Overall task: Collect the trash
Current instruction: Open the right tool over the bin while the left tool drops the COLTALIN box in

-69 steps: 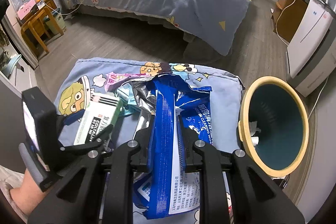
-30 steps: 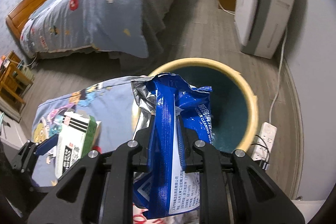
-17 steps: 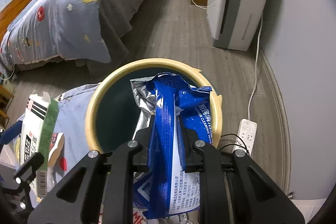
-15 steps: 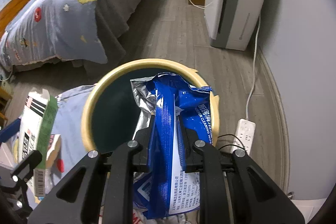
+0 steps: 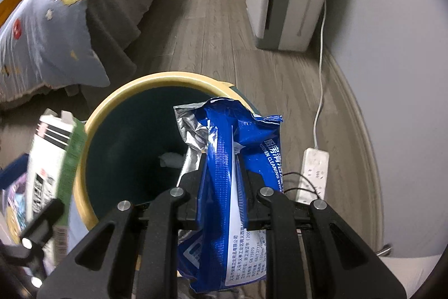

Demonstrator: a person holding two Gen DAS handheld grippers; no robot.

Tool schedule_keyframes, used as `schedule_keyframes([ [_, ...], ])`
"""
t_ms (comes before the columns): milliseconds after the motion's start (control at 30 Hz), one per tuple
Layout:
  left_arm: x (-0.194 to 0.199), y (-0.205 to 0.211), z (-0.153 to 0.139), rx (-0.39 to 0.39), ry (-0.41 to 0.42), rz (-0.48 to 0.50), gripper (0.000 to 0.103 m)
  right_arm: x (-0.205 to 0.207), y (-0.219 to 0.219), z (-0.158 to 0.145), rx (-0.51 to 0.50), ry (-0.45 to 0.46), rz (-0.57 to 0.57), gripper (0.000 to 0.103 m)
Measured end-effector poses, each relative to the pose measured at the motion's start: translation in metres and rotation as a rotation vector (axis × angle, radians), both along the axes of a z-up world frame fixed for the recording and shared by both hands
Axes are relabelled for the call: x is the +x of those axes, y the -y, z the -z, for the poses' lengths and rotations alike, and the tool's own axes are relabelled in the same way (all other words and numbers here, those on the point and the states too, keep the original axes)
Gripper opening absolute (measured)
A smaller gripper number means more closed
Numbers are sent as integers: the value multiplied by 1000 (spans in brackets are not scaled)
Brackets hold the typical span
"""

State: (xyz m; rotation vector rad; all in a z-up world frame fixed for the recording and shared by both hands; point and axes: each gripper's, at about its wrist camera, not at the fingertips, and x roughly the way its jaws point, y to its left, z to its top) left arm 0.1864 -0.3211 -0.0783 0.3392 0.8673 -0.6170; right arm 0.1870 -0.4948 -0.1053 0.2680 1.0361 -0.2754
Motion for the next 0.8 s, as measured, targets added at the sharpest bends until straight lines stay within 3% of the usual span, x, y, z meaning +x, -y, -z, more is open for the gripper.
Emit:
schedule_keyframes([
  [100,8,5,11,7,-9,11,75,6,2,3,63,19,22,18],
  [367,21,9,28,-20,-28,-1,76,15,-9,-1,94,70,9,19],
  [533,22,-1,30,-32,-28,-15,83,16,-12,-4,89,85,-1,21],
  [600,21,-5,29,-32,-22,-22,88,14,-13,-5,97,93,-1,37],
  [733,18,-16,26,-55,-26,-44,91,13,-16,-8,88,100,-10,40],
  [800,17,-23,25,-64,-27,-58,93,11,-17,-10,80,107,-10,58],
])
